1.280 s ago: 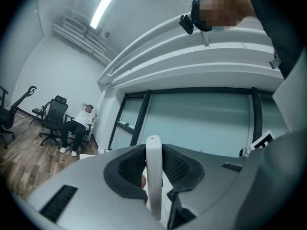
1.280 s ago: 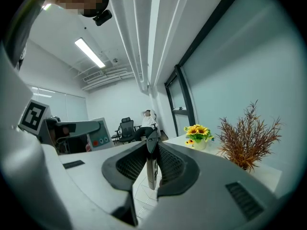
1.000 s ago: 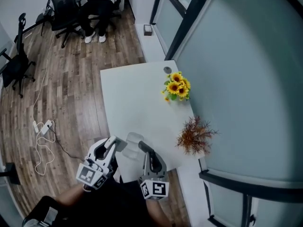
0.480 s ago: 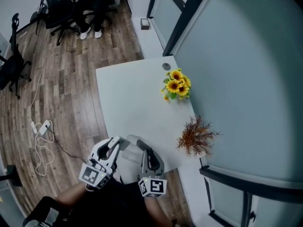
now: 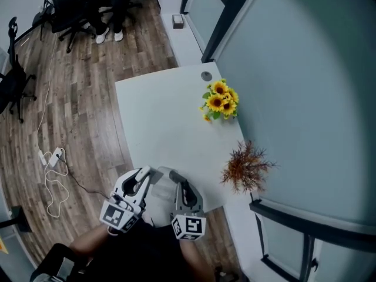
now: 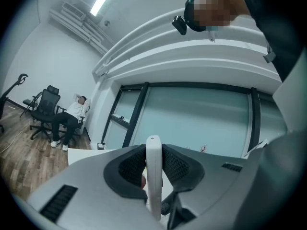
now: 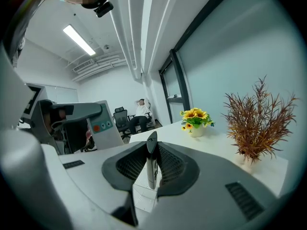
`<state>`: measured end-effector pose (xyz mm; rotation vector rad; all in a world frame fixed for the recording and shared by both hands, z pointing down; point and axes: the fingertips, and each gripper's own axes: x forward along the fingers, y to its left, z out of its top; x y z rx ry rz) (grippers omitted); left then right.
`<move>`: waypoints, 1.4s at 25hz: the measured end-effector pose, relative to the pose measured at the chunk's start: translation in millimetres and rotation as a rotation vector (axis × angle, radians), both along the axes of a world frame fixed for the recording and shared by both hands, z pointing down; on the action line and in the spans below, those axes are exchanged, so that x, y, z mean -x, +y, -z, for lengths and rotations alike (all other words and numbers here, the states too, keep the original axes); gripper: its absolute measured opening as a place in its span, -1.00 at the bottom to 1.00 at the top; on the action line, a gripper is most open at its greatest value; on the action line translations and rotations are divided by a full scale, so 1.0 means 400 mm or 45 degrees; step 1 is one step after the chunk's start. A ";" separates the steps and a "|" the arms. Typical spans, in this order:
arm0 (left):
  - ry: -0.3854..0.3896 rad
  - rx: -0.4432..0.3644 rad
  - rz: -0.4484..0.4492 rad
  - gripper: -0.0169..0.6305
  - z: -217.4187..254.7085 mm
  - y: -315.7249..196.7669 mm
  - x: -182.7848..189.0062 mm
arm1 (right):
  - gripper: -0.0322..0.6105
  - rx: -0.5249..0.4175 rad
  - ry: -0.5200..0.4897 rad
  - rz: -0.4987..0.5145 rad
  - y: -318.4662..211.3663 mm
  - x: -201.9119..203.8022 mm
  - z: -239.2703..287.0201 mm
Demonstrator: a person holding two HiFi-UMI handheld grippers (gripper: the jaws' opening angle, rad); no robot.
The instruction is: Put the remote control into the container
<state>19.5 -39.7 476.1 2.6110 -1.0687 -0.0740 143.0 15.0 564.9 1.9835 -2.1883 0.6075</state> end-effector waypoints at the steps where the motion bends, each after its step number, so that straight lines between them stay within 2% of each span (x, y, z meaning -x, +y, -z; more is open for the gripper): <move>1: 0.002 0.000 0.001 -0.65 0.000 -0.005 0.000 | -0.68 0.007 -0.002 0.003 -0.004 0.003 -0.008; 8: 0.006 0.008 0.011 -0.65 -0.012 -0.034 0.005 | -0.68 0.088 -0.005 0.012 -0.019 0.020 -0.082; 35: 0.011 0.064 0.013 -0.65 -0.047 -0.090 0.027 | -0.68 0.246 0.041 -0.007 -0.050 0.041 -0.226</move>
